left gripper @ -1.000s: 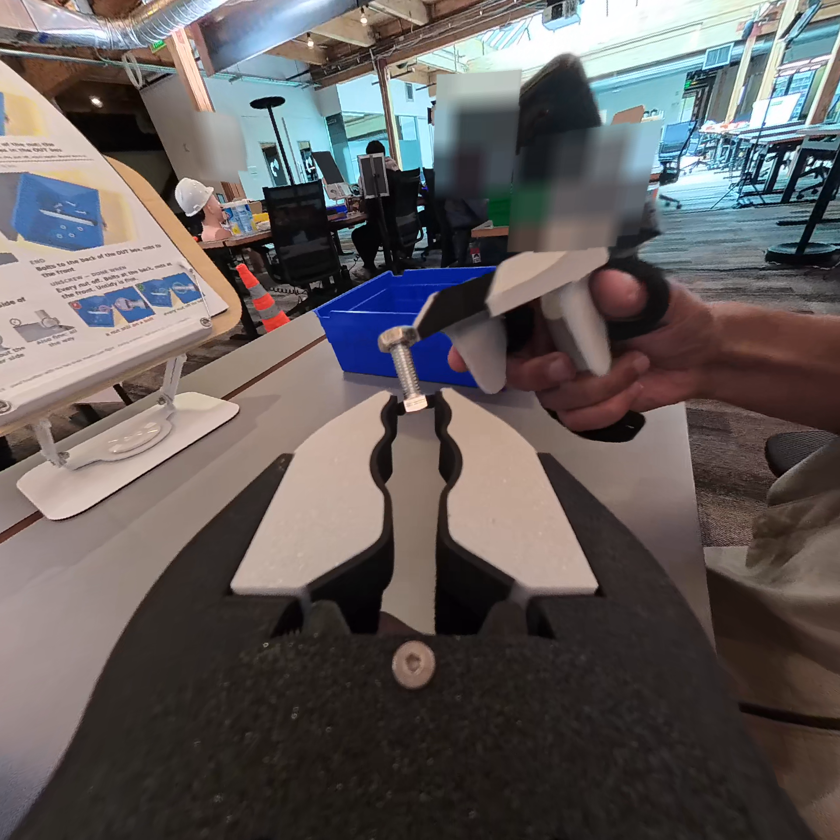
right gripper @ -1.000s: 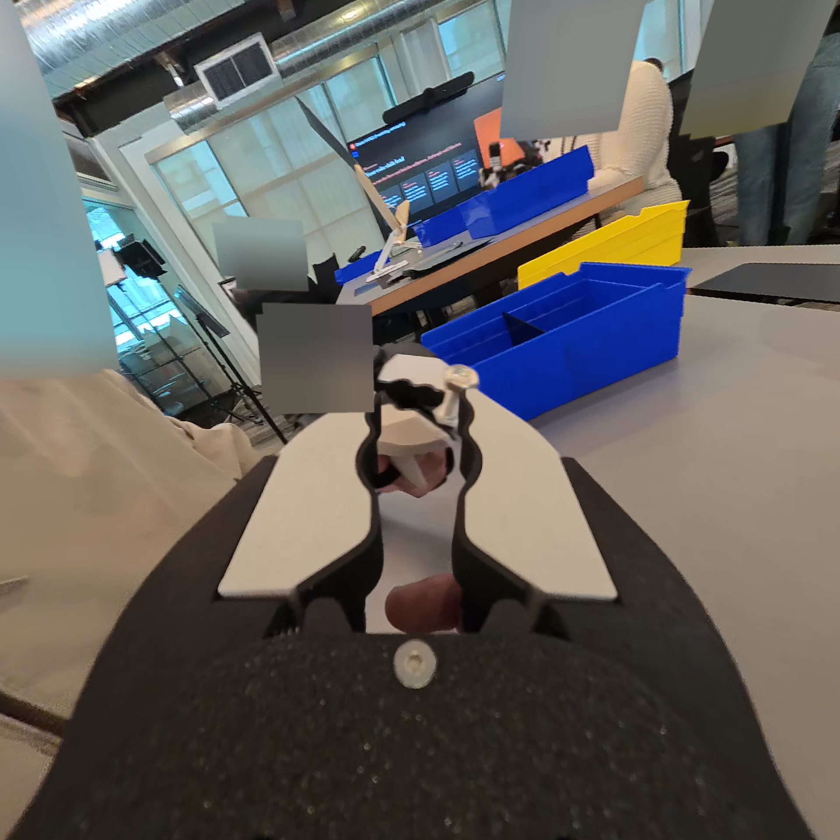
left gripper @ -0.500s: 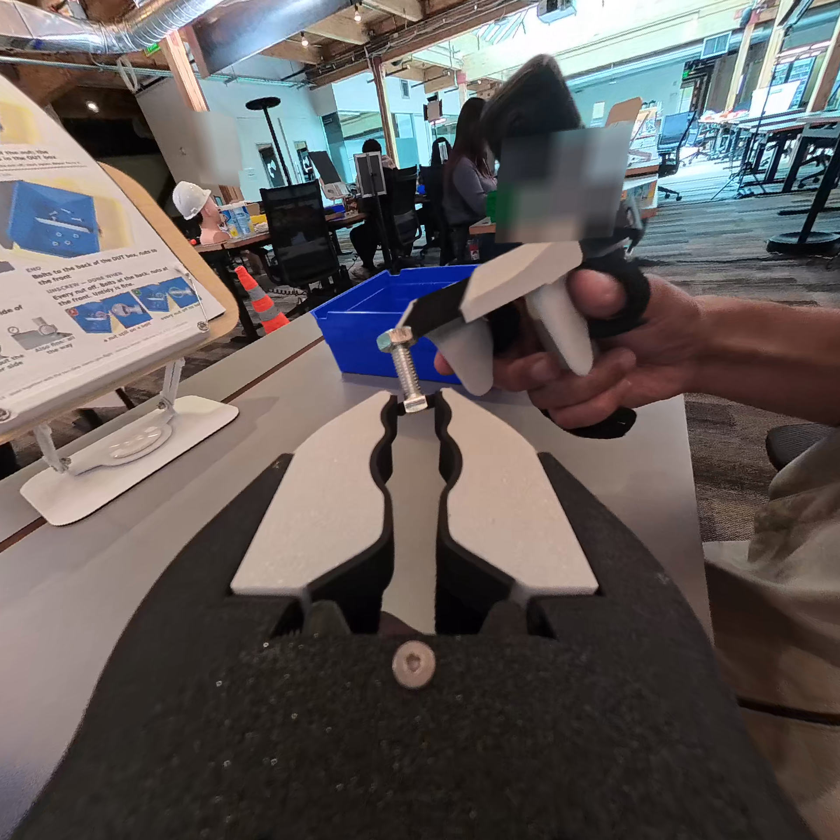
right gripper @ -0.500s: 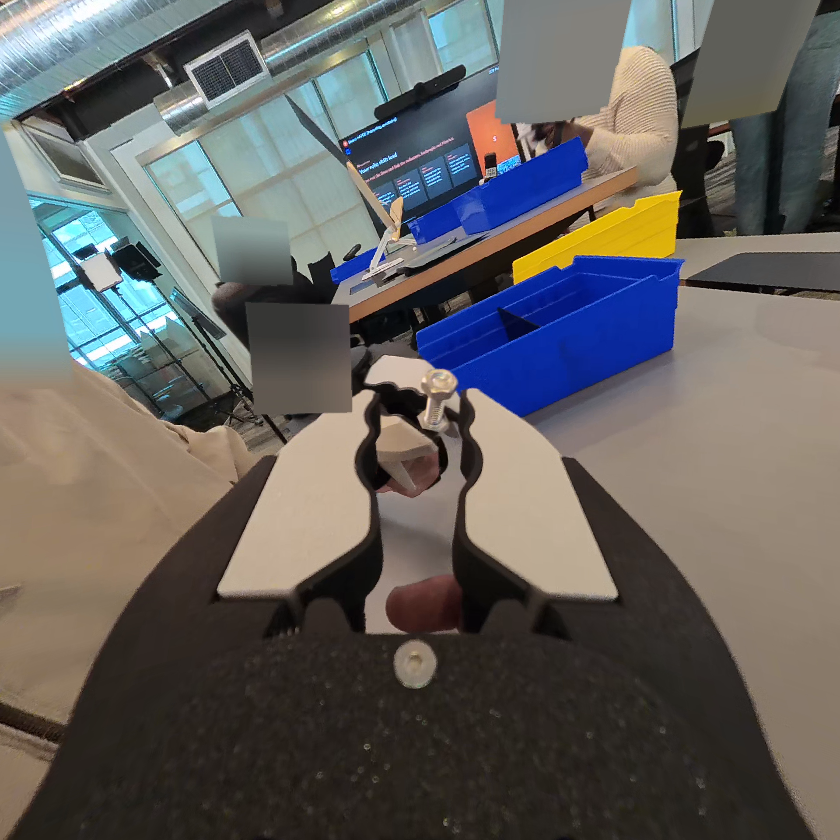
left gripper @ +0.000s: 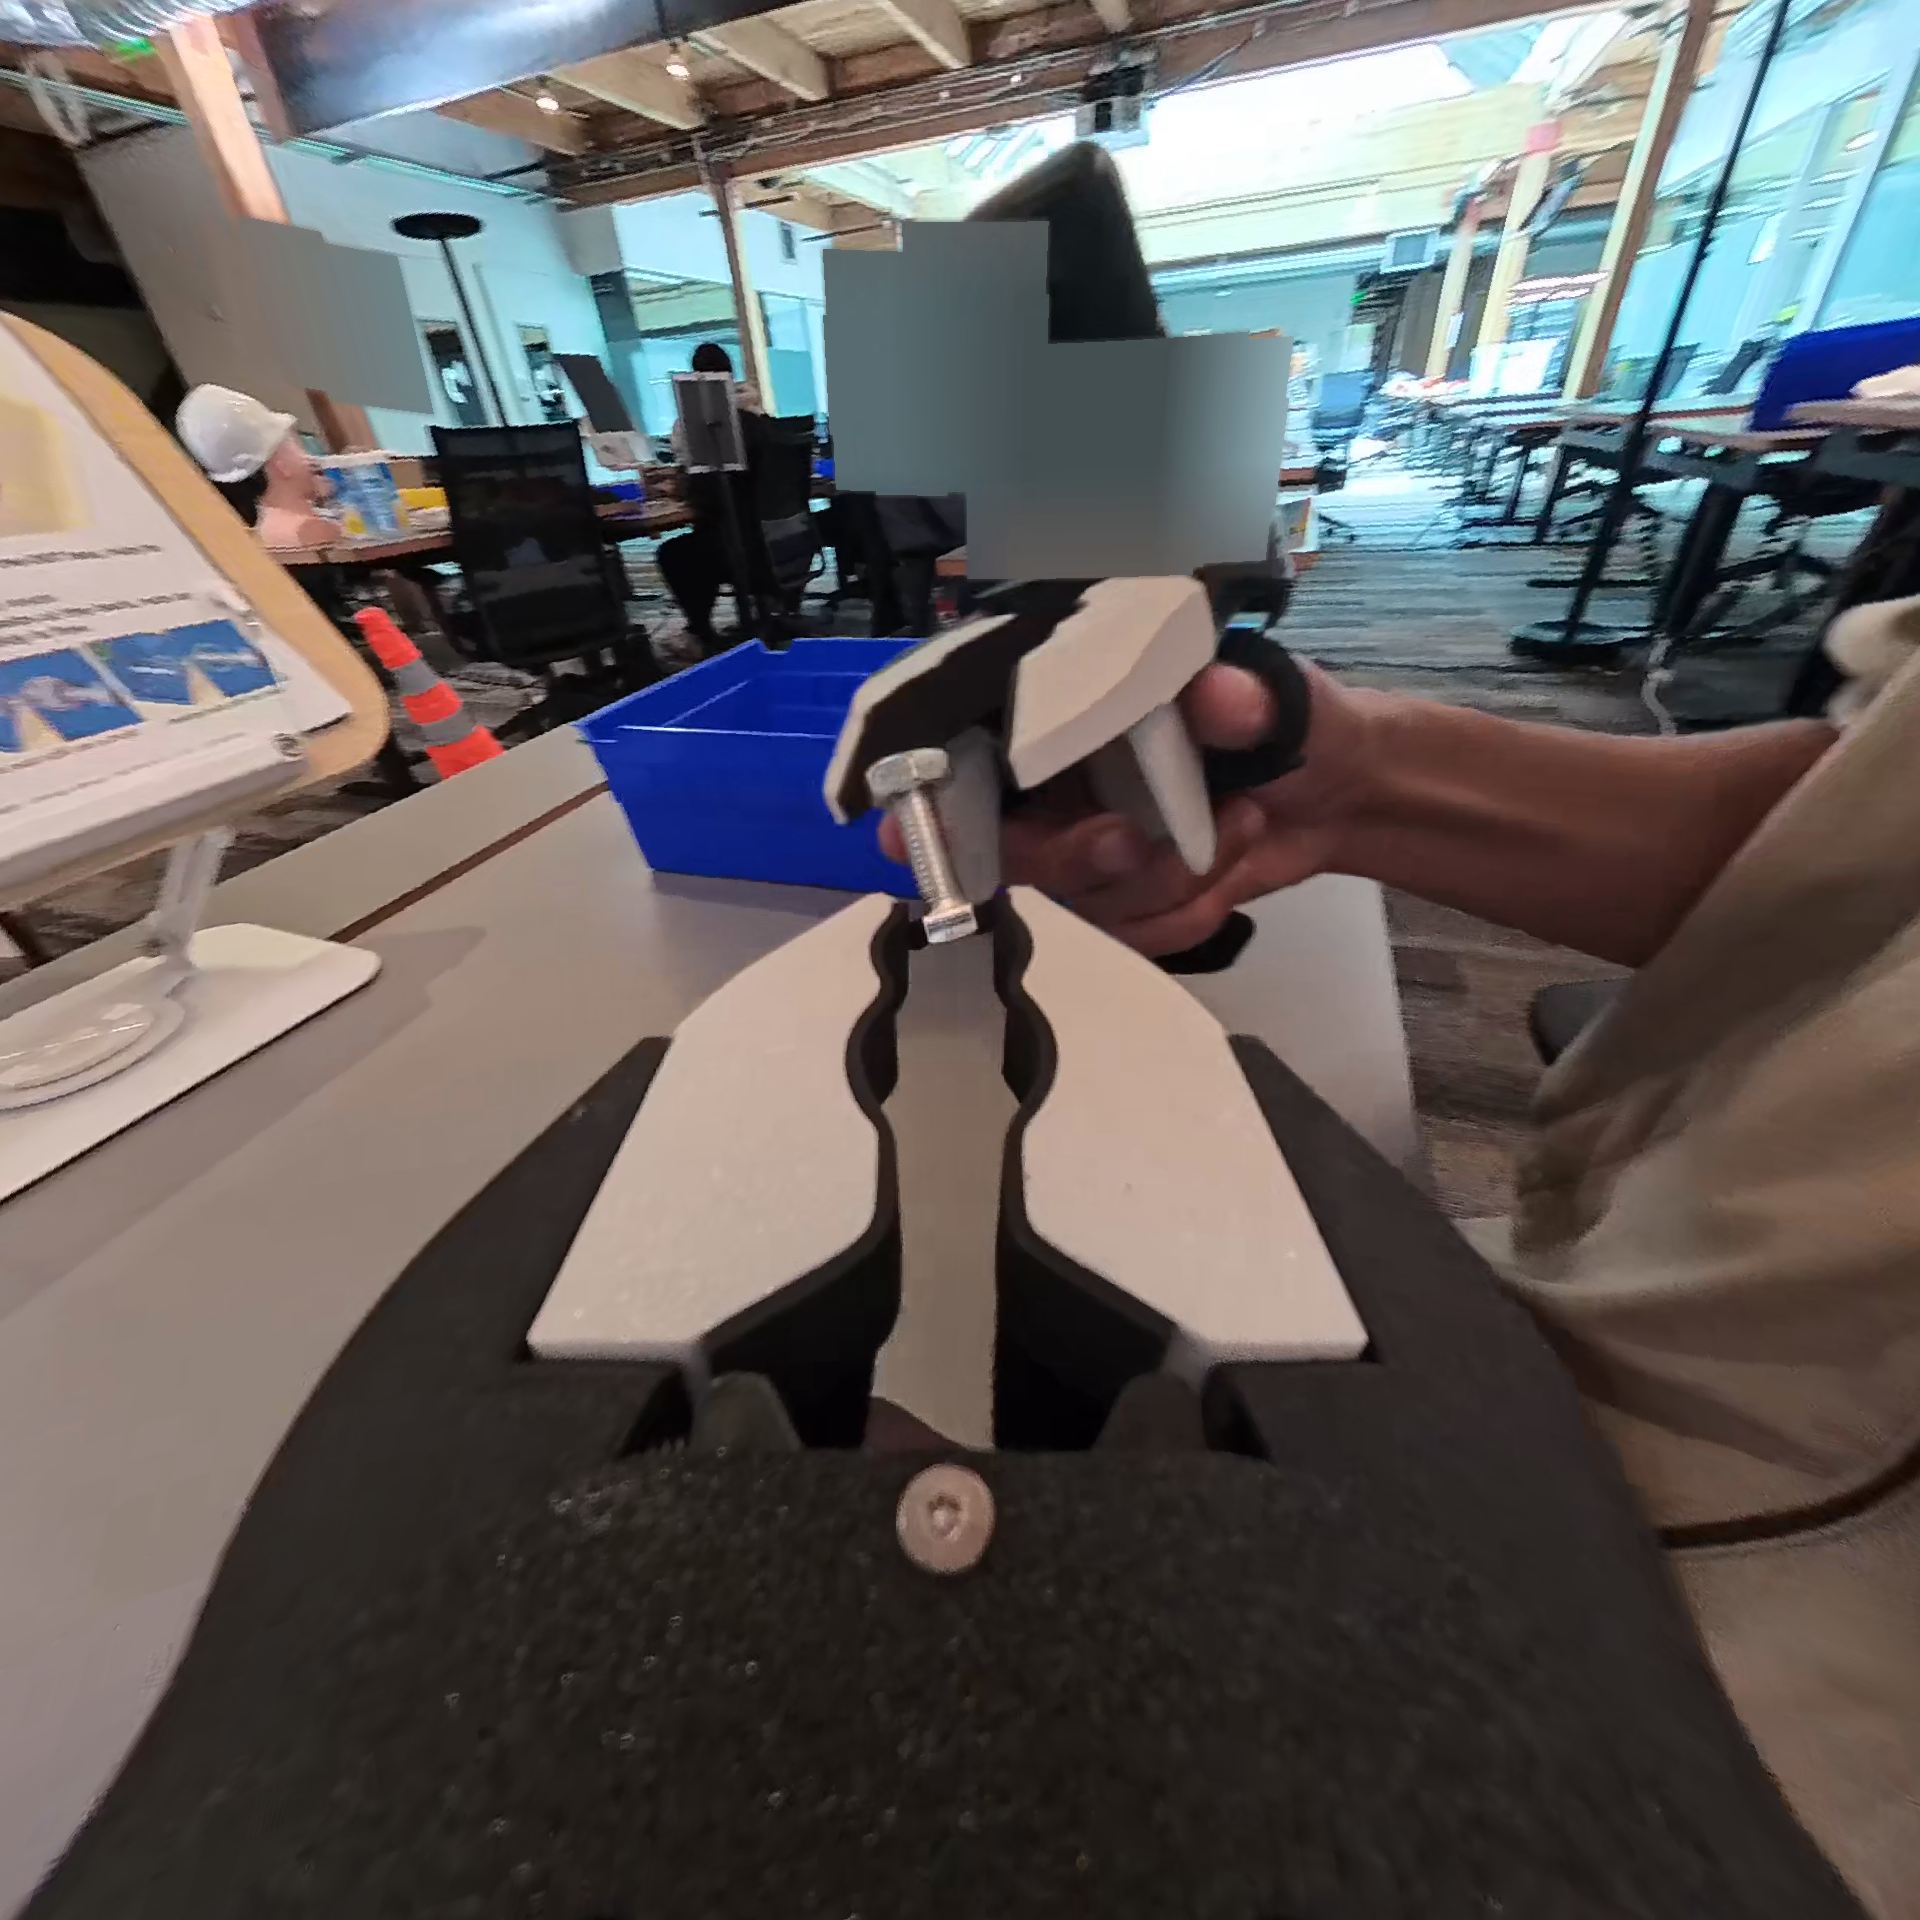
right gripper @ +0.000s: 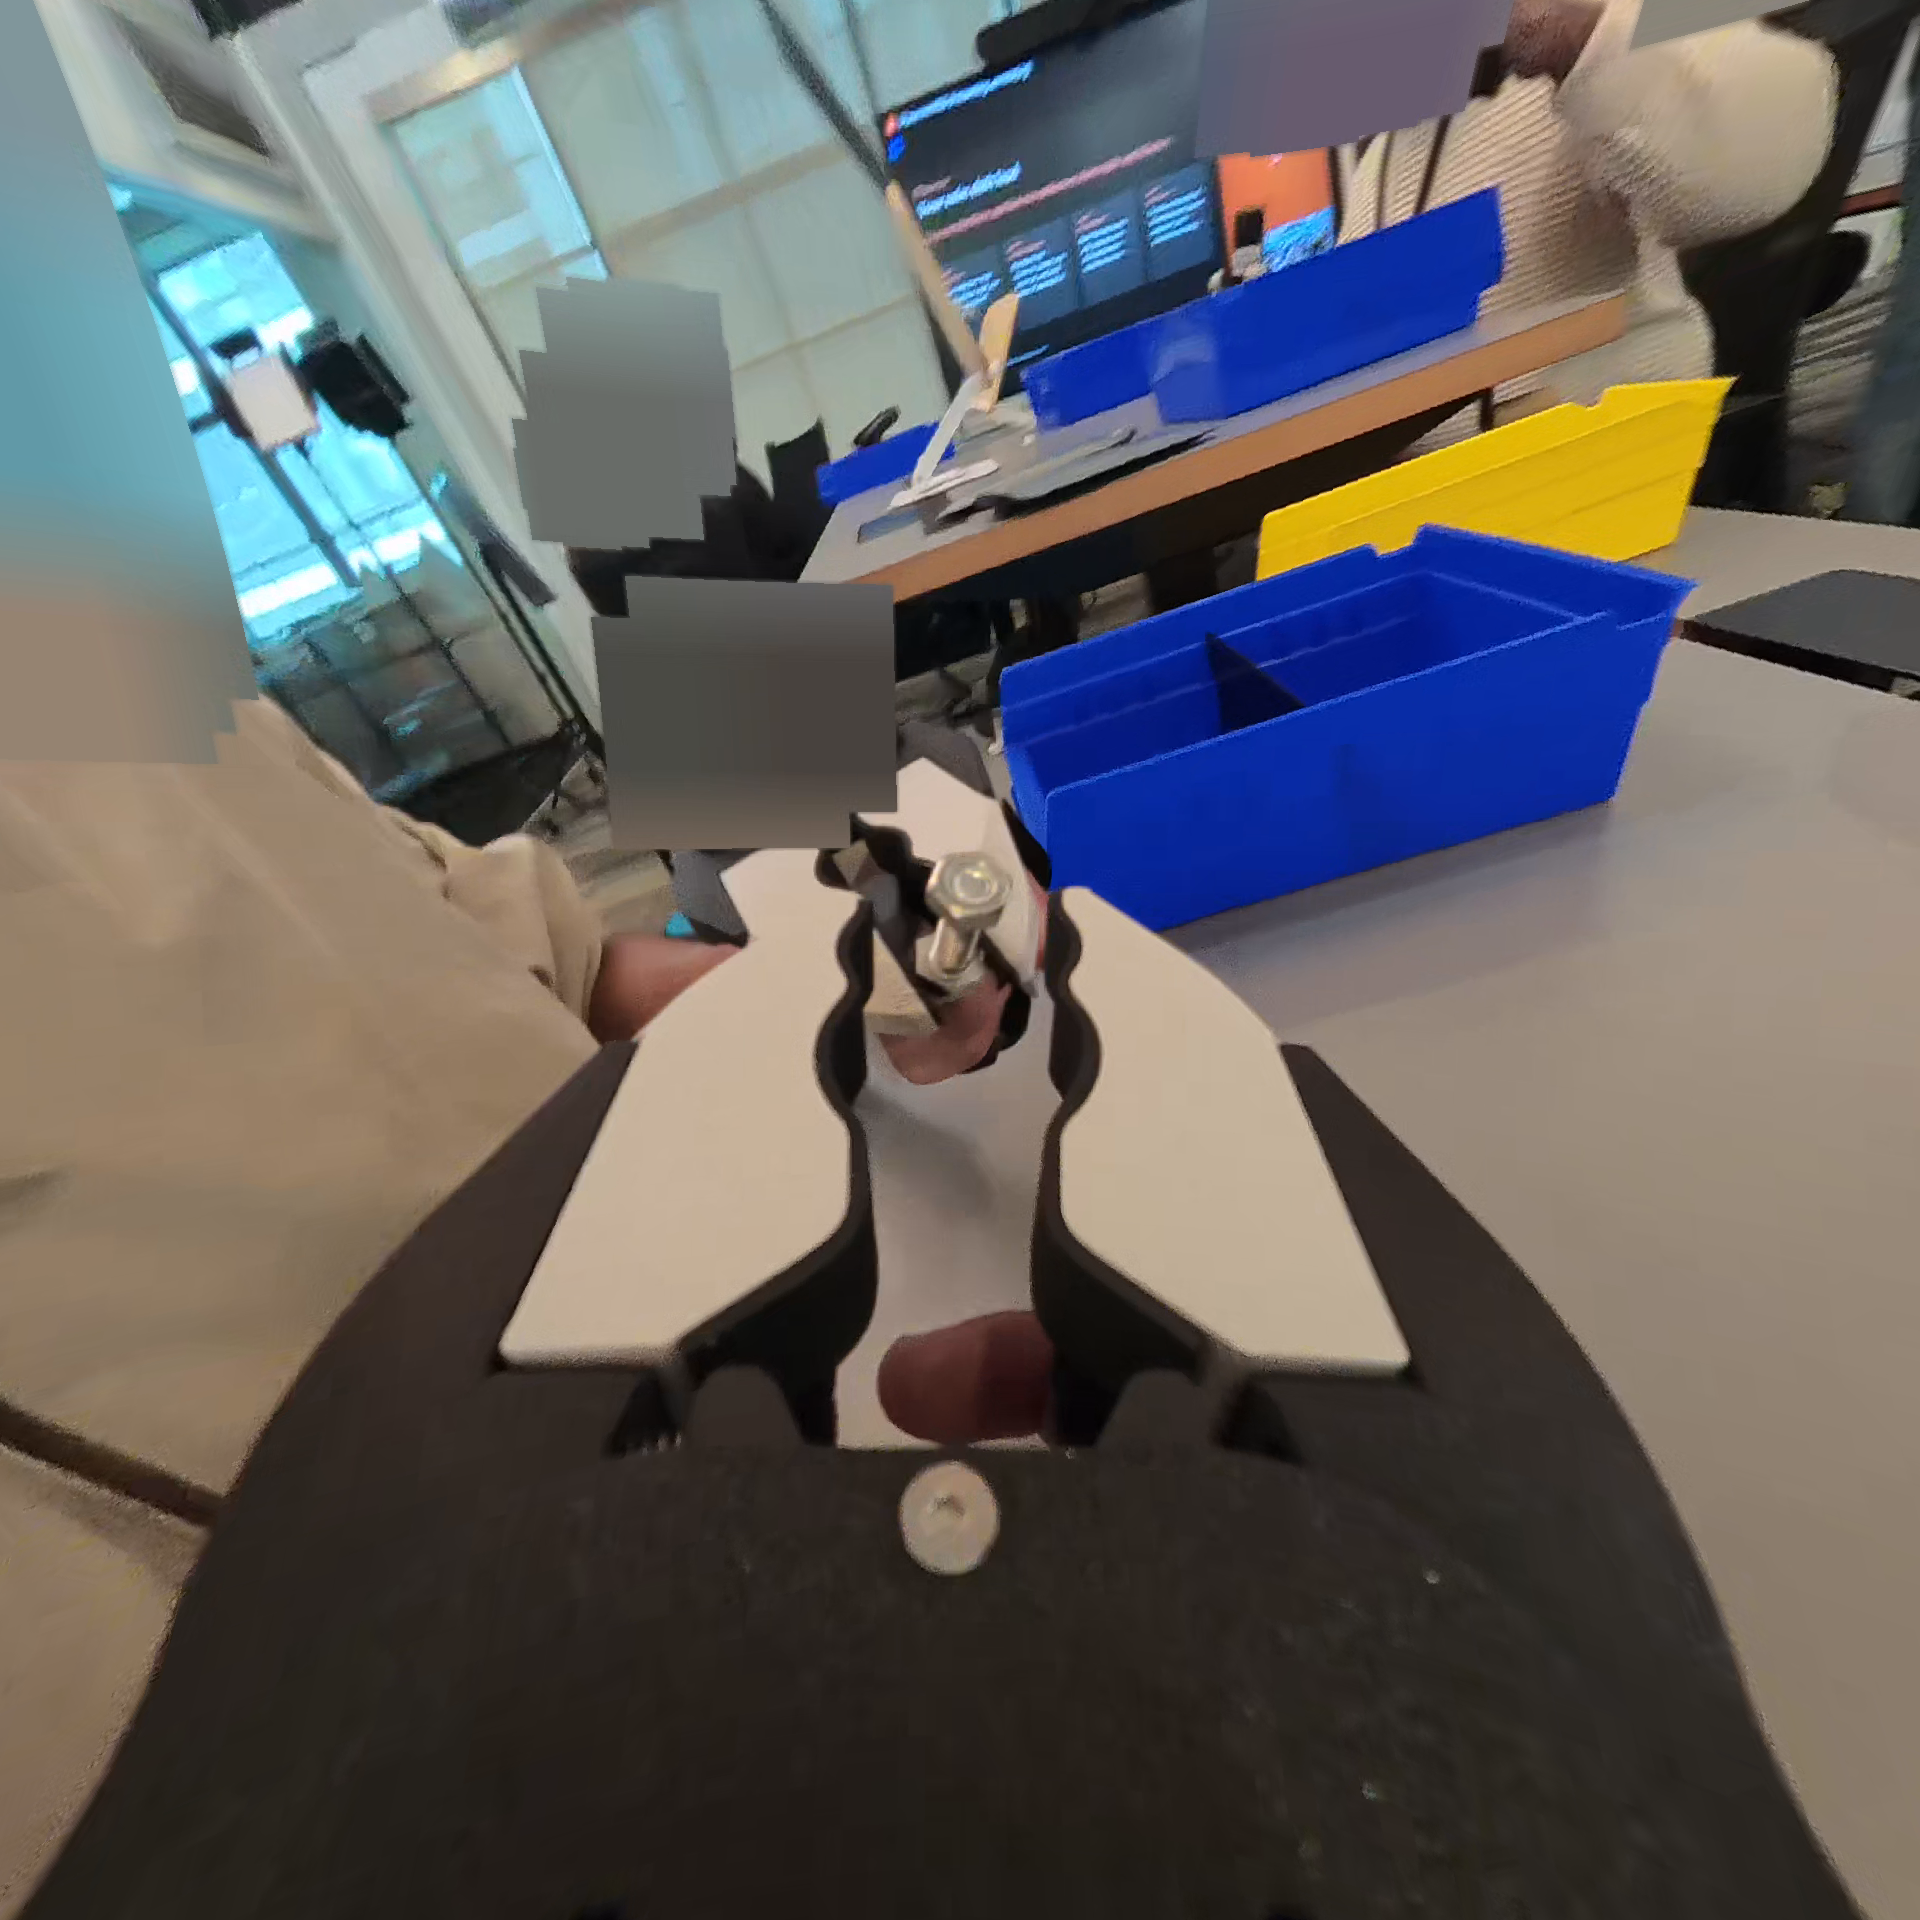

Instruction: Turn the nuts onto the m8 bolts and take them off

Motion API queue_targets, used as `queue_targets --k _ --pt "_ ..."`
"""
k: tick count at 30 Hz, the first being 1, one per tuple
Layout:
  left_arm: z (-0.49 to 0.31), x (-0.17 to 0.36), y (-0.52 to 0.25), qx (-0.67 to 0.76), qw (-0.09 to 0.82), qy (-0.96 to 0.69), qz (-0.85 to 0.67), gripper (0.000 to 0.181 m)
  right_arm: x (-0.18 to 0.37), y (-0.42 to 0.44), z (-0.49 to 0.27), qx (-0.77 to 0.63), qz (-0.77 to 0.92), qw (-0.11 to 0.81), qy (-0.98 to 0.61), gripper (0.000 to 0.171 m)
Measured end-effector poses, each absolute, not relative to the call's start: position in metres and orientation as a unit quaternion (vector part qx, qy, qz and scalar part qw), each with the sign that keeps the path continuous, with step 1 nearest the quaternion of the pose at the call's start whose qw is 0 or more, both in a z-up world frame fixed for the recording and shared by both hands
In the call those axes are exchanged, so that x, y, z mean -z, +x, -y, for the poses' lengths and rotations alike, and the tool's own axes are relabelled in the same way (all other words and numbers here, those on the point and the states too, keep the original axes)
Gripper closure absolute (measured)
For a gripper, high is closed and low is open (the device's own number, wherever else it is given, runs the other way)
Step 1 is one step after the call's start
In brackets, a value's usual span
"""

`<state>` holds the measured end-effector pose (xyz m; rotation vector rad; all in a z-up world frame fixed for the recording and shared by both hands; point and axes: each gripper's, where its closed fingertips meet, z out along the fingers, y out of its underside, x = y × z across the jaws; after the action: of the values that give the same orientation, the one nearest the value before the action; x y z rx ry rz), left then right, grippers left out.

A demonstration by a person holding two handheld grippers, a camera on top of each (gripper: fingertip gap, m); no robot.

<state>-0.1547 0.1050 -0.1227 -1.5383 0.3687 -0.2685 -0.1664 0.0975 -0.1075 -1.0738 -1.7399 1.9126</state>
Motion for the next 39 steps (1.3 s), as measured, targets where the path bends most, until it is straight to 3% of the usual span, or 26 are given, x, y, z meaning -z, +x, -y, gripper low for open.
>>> queue_targets --k 3,5,13,16,18,21,24,26,28,36,39 --pt "-0.106 0.125 -0.148 0.133 0.689 -0.69 -0.18 0.166 0.105 -0.167 -0.092 -0.678 0.62 0.157 -0.362 0.155" --pt "-0.11 0.125 -0.154 0.091 0.692 -0.694 -0.175 0.166 0.105 -0.172 -0.096 -0.681 0.606 0.157 -0.38 0.157" --pt "-0.126 0.133 -0.178 -0.289 0.627 -0.696 -0.196 0.166 0.118 -0.192 -0.118 -0.707 0.446 0.152 -0.527 0.157" --pt "-0.125 0.134 -0.177 -0.246 0.638 -0.707 -0.181 0.166 0.119 -0.189 -0.117 -0.709 0.438 0.163 -0.528 0.154" --pt "-0.123 0.129 -0.172 -0.196 0.655 -0.707 -0.178 0.166 0.113 -0.181 -0.114 -0.722 0.451 0.171 -0.496 0.137" --pt "-0.119 0.123 -0.162 -0.088 0.679 -0.709 -0.17 0.166 0.11 -0.173 -0.111 -0.723 0.492 0.185 -0.449 0.132" --pt "-0.113 0.119 -0.148 0.037 0.694 -0.7 -0.167 0.166 0.103 -0.167 -0.103 -0.745 0.508 0.163 -0.4 0.134" --pt "-0.11 0.117 -0.144 0.092 0.698 -0.691 -0.164 0.166 0.1 -0.165 -0.101 -0.754 0.511 0.154 -0.382 0.153" --pt "-0.112 0.122 -0.148 0.095 0.691 -0.698 -0.16 0.166 0.103 -0.169 -0.1 -0.745 0.515 0.16 -0.392 0.157" --pt "-0.127 0.14 -0.179 -0.244 0.626 -0.716 -0.19 0.166 0.124 -0.19 -0.121 -0.701 0.425 0.169 -0.548 0.157" --pt "-0.128 0.144 -0.182 -0.297 0.607 -0.71 -0.197 0.166 0.129 -0.191 -0.124 -0.697 0.391 0.16 -0.579 0.157"
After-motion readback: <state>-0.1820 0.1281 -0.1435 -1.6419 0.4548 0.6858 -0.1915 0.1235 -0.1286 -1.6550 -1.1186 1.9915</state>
